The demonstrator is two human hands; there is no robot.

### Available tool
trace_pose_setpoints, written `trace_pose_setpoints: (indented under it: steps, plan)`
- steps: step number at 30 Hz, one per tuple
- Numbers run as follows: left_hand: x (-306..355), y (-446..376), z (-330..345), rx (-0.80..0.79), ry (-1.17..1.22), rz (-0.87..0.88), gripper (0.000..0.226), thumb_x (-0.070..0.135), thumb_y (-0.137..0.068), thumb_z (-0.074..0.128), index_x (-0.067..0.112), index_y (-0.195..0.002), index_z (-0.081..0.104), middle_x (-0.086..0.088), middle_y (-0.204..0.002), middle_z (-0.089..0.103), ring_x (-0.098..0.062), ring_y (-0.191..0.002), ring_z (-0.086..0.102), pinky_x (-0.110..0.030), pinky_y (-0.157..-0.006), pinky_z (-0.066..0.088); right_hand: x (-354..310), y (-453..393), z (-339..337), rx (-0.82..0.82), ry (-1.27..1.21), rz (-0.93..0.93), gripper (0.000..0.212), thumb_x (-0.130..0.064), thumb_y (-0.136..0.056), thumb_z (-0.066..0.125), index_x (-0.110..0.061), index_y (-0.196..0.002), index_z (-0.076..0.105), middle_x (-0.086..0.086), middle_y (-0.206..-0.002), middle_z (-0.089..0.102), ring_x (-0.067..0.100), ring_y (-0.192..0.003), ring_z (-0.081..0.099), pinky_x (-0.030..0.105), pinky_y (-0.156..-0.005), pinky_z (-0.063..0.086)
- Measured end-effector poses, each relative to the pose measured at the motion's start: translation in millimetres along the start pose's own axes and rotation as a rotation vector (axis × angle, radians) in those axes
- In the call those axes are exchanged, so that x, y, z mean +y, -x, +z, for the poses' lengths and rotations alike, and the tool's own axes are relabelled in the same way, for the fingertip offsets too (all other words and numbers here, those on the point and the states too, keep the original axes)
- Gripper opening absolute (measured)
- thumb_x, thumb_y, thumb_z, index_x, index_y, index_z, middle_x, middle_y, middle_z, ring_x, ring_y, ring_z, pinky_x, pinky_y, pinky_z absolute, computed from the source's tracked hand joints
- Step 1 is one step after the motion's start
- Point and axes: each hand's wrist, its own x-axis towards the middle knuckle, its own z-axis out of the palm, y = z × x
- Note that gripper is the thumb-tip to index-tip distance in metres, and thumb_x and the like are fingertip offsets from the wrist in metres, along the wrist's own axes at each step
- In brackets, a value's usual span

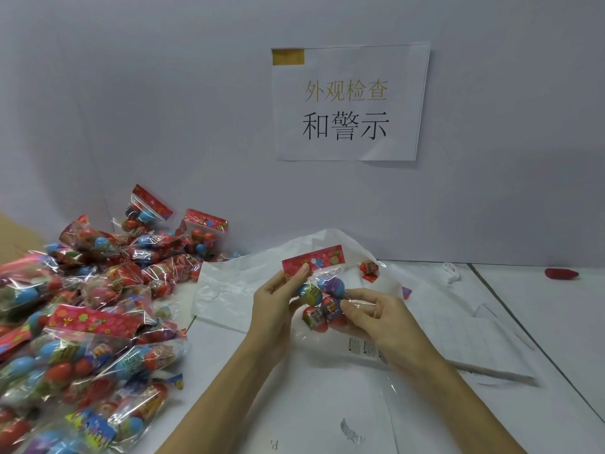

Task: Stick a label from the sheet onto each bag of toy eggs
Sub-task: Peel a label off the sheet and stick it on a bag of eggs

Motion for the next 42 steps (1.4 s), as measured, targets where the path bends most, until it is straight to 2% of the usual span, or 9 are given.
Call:
trace_pose_setpoints:
  steps: [7, 10, 14, 18, 23, 27, 34, 38, 42]
  plan:
    - [-5, 6, 6, -0.07, -0.325, 0.161, 0.042, 0.059, -0.078, 0.072, 0.02, -0.089, 0.081, -0.002, -0.092, 0.078, -0.016, -0.087, 0.076, -0.02, -0.071, 0.059, -10, 2, 1, 0.044, -0.025, -0.028, 0.044, -0.042, -0.075, 0.08, -0.024, -0.115, 0.073, -0.004, -0.098, 0.081, 0.014, -0.092, 0.079, 0.029, -0.072, 0.064]
    - [-6, 8, 10, -0.103, -0.32, 0.127, 0.05, 0.065, -0.085, 0.061, 0.024, -0.109, 0.076, 0.004, -0.105, 0.077, -0.016, -0.099, 0.075, -0.025, -0.08, 0.061, -7, -1, -6, 0.205, -0.196, -0.054, 0.034, -0.025, -0.08, 0.082, -0.004, -0.107, 0.078, 0.014, -0.099, 0.08, 0.029, -0.095, 0.079, 0.04, -0.08, 0.065]
    - [-6, 9, 10, -0.193, -0.304, 0.078, 0.038, 0.047, -0.092, 0.07, 0.012, -0.104, 0.08, -0.008, -0.099, 0.078, -0.024, -0.09, 0.074, -0.032, -0.08, 0.061, -12, -1, -20, 0.214, -0.388, -0.012, 0.029, -0.017, -0.09, 0.077, 0.001, -0.113, 0.076, 0.025, -0.107, 0.075, 0.035, -0.103, 0.075, 0.048, -0.09, 0.062]
    - [-2, 11, 10, -0.262, -0.367, 0.075, 0.027, 0.046, -0.088, 0.08, 0.024, -0.105, 0.081, -0.004, -0.1, 0.078, -0.017, -0.087, 0.067, -0.024, -0.068, 0.051, -17, 2, -17, 0.205, -0.229, -0.007, 0.041, -0.047, -0.075, 0.083, -0.016, -0.103, 0.082, 0.013, -0.091, 0.078, 0.028, -0.079, 0.075, 0.037, -0.073, 0.063]
    - [-6, 16, 11, -0.302, -0.473, 0.151, 0.021, 0.048, -0.099, 0.067, 0.038, -0.114, 0.077, 0.003, -0.108, 0.077, -0.025, -0.099, 0.071, -0.029, -0.076, 0.055, -18, 4, -14, 0.323, -0.18, -0.024, 0.039, -0.045, -0.078, 0.085, -0.009, -0.093, 0.082, 0.015, -0.083, 0.079, 0.025, -0.074, 0.078, 0.035, -0.073, 0.062]
    - [-5, 17, 14, -0.248, -0.393, 0.151, 0.028, 0.048, -0.1, 0.057, 0.039, -0.112, 0.081, 0.001, -0.105, 0.08, -0.016, -0.096, 0.075, -0.026, -0.079, 0.059, -17, 4, -14, 0.309, -0.199, 0.026, 0.04, -0.051, -0.087, 0.073, -0.014, -0.1, 0.083, 0.005, -0.093, 0.082, 0.018, -0.081, 0.079, 0.02, -0.058, 0.058]
    - [-12, 12, 14, -0.103, -0.224, 0.102, 0.033, 0.044, -0.102, 0.056, 0.027, -0.107, 0.084, -0.005, -0.105, 0.08, -0.023, -0.097, 0.077, -0.03, -0.077, 0.062, -16, 0, -12, 0.223, -0.309, 0.038, 0.038, -0.047, -0.09, 0.073, -0.018, -0.112, 0.081, 0.006, -0.106, 0.08, 0.025, -0.097, 0.078, 0.038, -0.08, 0.063]
    - [-11, 7, 9, -0.043, -0.195, 0.084, 0.026, 0.032, -0.105, 0.058, 0.022, -0.114, 0.08, -0.008, -0.113, 0.078, -0.026, -0.1, 0.077, -0.031, -0.073, 0.062, -12, 0, -15, 0.162, -0.232, -0.016, 0.047, -0.034, -0.079, 0.082, -0.009, -0.118, 0.074, 0.013, -0.109, 0.079, 0.027, -0.101, 0.078, 0.034, -0.082, 0.064]
    - [-5, 8, 9, -0.163, -0.278, -0.073, 0.045, 0.054, -0.097, 0.059, 0.017, -0.113, 0.079, -0.009, -0.11, 0.078, -0.022, -0.096, 0.077, -0.029, -0.075, 0.062, -12, 1, -13, 0.212, -0.053, 0.008, 0.046, -0.053, -0.077, 0.079, -0.023, -0.113, 0.078, 0.001, -0.103, 0.081, 0.02, -0.095, 0.078, 0.037, -0.082, 0.063]
